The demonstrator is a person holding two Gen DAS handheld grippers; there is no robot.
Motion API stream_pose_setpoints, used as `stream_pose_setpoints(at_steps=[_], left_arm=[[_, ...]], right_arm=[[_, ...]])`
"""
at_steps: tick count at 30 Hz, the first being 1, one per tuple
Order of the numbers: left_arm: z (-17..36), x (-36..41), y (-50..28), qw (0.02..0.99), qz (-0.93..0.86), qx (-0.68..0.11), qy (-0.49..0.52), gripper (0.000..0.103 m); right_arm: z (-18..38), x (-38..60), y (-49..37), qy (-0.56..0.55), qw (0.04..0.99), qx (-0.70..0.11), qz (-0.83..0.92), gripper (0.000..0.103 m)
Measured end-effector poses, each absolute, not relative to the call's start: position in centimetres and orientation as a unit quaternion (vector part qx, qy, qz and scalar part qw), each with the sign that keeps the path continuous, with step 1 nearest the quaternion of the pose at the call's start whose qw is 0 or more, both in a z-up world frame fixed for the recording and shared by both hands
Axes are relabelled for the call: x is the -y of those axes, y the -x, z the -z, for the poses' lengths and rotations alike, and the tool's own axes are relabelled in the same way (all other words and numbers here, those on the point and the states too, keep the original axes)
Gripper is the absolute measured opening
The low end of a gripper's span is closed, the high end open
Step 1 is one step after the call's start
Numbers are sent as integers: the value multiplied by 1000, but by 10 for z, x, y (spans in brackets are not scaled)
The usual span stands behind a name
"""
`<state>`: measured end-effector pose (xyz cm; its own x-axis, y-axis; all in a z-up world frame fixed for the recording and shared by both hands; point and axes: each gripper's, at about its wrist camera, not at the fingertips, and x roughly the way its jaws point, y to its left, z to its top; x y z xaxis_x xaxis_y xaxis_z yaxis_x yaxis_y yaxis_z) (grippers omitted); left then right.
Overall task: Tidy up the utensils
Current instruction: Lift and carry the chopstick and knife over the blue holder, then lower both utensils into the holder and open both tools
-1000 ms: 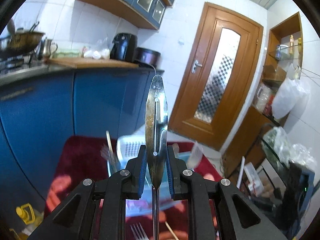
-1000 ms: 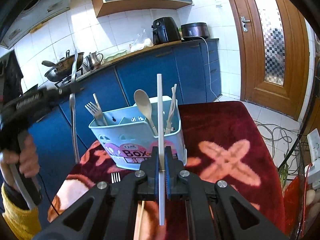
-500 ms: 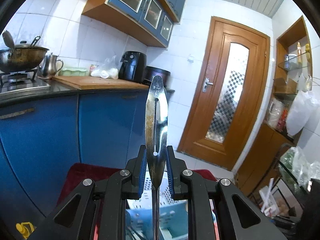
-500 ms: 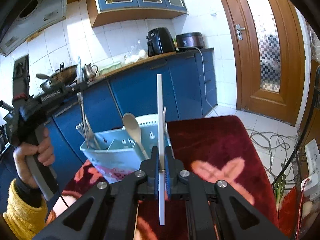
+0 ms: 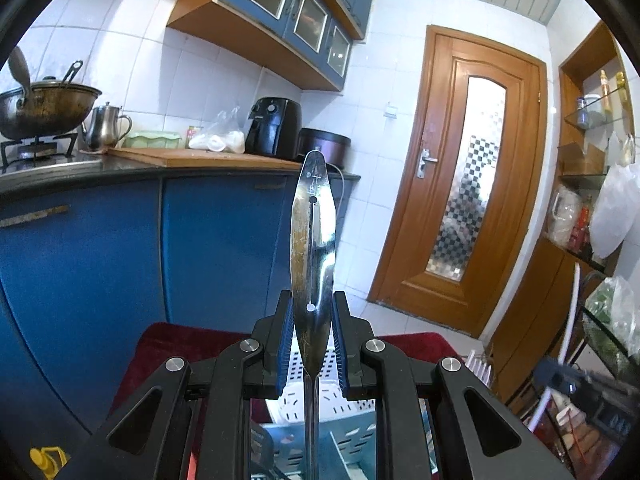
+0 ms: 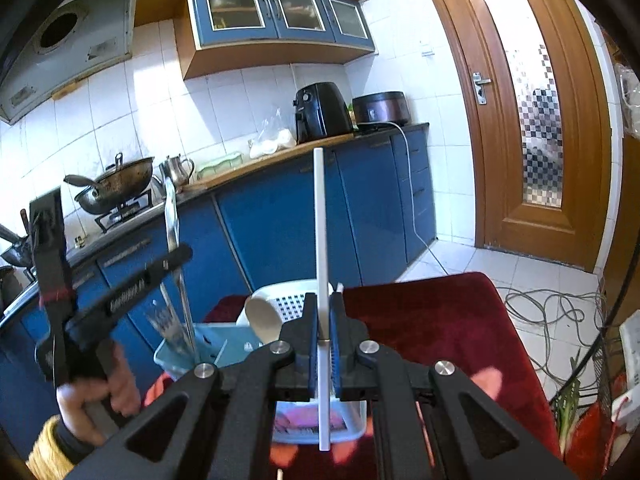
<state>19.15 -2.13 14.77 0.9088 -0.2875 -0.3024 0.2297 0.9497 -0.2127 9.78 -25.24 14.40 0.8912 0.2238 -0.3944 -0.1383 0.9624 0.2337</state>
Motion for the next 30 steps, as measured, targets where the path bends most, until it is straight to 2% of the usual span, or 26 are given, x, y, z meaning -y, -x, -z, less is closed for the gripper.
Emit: stream_pose_setpoints(at_steps=[17,30], left_arm=[[-124,26,-181,972,132,-180,69,19],[-125,29,-181,971,136,-185,67,19]], right_arm=[[-118,225,-142,-89,973,-198,-76,7],[-126,219,-139,-69,977,-179,-89,7]])
